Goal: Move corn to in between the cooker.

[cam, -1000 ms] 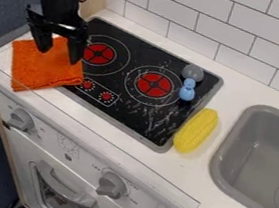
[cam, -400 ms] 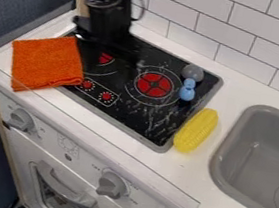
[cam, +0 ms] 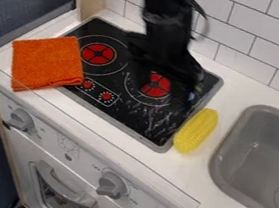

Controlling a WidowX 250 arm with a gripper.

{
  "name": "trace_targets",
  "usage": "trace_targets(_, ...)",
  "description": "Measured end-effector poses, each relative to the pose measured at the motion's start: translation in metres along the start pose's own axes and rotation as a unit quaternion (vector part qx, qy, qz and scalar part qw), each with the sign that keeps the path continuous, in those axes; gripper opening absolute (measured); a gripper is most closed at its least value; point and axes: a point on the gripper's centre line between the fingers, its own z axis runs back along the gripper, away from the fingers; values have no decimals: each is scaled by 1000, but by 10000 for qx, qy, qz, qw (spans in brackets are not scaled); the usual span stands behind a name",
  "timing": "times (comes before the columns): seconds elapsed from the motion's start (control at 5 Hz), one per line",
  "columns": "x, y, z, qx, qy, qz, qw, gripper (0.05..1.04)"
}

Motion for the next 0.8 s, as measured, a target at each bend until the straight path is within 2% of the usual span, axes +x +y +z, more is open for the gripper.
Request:
trace_targets(0.2, 5, -22, -24, 87, 223, -194, 9995, 999)
trace_targets(0.4, 12, -33, -41, 274, 341, -257, 9987, 999)
trace_targets(0.8, 24, -32, -64, 426, 536, -51, 9976, 999)
